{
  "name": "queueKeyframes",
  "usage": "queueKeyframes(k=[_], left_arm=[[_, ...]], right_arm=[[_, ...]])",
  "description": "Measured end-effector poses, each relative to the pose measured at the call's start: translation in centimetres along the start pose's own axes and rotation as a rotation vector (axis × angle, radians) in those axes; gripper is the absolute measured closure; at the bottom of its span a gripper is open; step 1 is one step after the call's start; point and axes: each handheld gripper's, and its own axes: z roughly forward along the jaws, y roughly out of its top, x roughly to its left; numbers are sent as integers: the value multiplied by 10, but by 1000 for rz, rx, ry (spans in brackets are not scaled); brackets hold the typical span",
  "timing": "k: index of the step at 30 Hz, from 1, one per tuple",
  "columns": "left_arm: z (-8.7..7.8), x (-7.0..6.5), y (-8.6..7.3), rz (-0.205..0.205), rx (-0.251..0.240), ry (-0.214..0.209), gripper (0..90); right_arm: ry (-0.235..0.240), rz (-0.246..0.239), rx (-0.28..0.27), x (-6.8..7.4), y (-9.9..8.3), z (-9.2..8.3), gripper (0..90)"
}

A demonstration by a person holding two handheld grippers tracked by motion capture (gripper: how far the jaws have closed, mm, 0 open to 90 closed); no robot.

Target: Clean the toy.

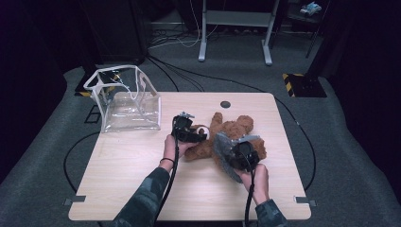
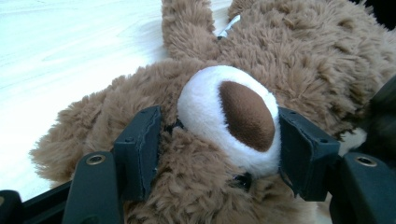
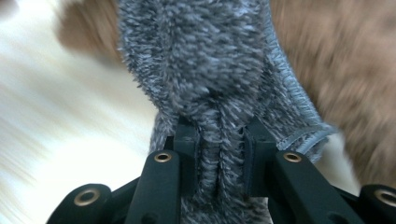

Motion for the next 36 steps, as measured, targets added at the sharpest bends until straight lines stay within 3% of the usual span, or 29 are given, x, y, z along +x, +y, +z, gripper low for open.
queueKeyframes(k=[2, 5, 6, 7, 8, 10, 11, 17, 18, 19, 20, 21, 23, 27, 30, 34, 35, 36], left_arm=[[1, 0, 0, -5, -2, 4, 356], [0, 1, 0, -6, -1, 4, 356], [0, 1, 0, -6, -1, 4, 356], [1, 1, 0, -8, -2, 3, 356], [1, 1, 0, -8, -2, 3, 355], [1, 2, 0, -5, 3, -4, 355], [0, 2, 0, -6, 3, -4, 355], [-5, 2, 6, 17, 17, -10, 339], [-7, -2, 10, 71, 32, 12, 317], [-7, -2, 10, 71, 32, 12, 312], [-9, -3, 13, 113, 43, 31, 312], [-10, -4, 14, 123, 43, 30, 303], [-10, -3, 14, 120, 42, 22, 302], [-7, 3, 12, 77, 34, -2, 302], [-2, 6, 12, 51, 52, -2, 304], [1, 6, 13, 48, 60, 9, 306], [2, 7, 13, 40, 61, 3, 306], [2, 9, 12, 34, 62, -5, 306]], right_arm=[[19, -4, -48, 8, 19, -1, 715], [21, -18, -3, 18, 25, 21, 710], [21, -18, -3, 18, 25, 21, 710], [0, -30, 38, 23, 19, 38, 717], [-8, -37, 56, 24, 14, 45, 720], [-16, -41, 76, 25, 9, 50, 723], [-22, -42, 68, 24, -3, 53, 725], [-18, -26, 81, 19, -15, 46, 728], [-10, -17, 84, 14, -18, 47, 727], [-10, -17, 84, 14, -18, 47, 727], [-5, -11, 84, 12, -19, 46, 728], [-2, -4, 89, 10, -22, 47, 728], [-2, -5, 96, 9, -22, 47, 728], [0, 9, 103, 5, -27, 48, 727], [-6, -10, 104, 7, -26, 46, 727], [-5, -36, 54, 15, -10, 33, 733], [3, -78, 37, 24, 2, 26, 733], [4, -87, 31, 29, 8, 23, 733]])
